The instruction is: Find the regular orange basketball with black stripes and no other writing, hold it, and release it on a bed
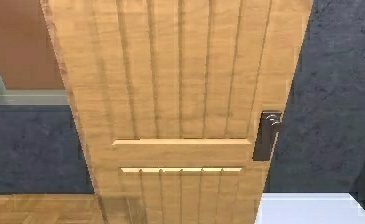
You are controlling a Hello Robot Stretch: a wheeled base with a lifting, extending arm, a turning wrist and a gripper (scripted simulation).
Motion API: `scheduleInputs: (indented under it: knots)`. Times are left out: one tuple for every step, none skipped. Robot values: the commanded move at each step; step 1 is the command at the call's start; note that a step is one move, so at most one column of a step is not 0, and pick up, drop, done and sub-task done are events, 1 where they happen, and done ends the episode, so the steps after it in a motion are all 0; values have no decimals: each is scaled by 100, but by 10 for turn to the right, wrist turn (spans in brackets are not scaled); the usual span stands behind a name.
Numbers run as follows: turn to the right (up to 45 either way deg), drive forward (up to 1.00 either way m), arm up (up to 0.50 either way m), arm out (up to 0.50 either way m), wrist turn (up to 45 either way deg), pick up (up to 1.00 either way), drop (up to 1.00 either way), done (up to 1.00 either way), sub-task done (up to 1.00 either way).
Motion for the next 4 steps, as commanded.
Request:
scheduleInputs:
  knots:
    - [0, 15, 0, 0, 0, 0, 0, 0, 0]
    - [-450, 0, 0, 0, 0, 0, 0, 0, 0]
    - [-60, 0, 0, 0, 0, 0, 0, 0, 0]
    - [-30, 0, 0, 0, 0, 0, 0, 0, 0]
